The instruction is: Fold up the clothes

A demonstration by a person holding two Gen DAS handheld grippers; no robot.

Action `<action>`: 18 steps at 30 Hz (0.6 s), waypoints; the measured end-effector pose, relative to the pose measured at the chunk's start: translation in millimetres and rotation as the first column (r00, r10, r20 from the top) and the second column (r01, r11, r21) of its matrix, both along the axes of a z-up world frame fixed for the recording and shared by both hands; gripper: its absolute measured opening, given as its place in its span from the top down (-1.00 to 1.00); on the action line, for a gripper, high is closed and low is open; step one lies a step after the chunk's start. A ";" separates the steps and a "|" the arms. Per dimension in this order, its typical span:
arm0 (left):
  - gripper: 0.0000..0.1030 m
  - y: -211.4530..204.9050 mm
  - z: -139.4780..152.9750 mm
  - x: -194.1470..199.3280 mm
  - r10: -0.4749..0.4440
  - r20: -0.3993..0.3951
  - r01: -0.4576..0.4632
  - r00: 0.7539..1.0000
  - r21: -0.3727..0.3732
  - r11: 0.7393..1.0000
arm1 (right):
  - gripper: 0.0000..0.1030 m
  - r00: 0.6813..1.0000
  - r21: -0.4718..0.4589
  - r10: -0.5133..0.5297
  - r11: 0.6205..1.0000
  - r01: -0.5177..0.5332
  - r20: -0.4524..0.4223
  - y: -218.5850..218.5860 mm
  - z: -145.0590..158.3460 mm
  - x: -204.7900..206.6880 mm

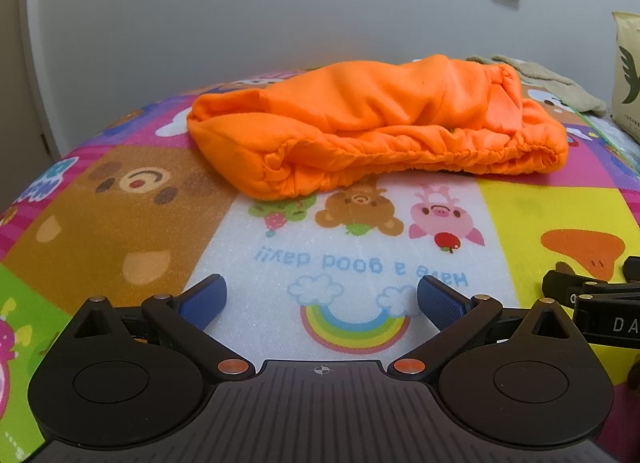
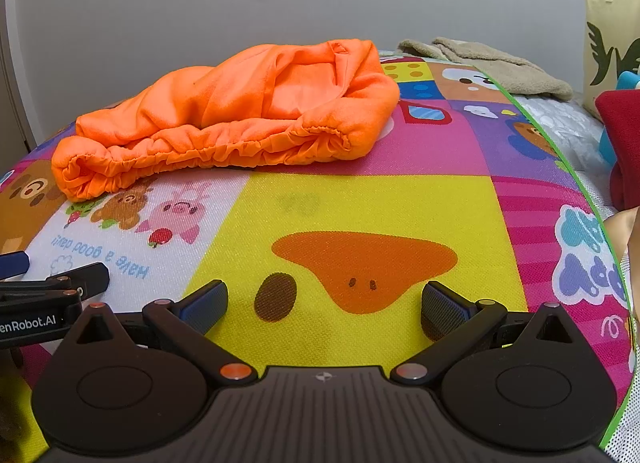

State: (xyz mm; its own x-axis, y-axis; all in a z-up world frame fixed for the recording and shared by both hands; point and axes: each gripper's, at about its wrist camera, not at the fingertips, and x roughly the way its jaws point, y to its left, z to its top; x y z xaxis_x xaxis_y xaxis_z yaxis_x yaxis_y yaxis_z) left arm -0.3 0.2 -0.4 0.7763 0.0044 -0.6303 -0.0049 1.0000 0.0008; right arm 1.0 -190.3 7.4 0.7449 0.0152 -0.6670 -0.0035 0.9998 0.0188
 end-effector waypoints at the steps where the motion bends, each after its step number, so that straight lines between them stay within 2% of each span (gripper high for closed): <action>1: -1.00 0.2 -0.4 -0.3 0.000 0.000 0.000 1.000 0.000 1.000 | -1.00 1.000 -0.001 0.000 1.000 0.000 0.000 0.0 -0.1 0.0; 18: -1.00 1.4 -1.5 -2.9 0.000 -0.001 0.000 1.000 0.002 1.000 | -1.00 1.000 0.000 0.000 1.000 0.000 0.001 -0.3 0.0 0.3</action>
State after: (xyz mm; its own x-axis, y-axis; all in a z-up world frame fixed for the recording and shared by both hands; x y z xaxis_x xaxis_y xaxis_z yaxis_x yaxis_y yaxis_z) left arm -3.3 1.6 -1.9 0.7754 0.0056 -0.6315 -0.0050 1.0000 0.0028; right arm 1.2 -190.6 7.4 0.7453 0.0149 -0.6666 -0.0035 0.9998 0.0185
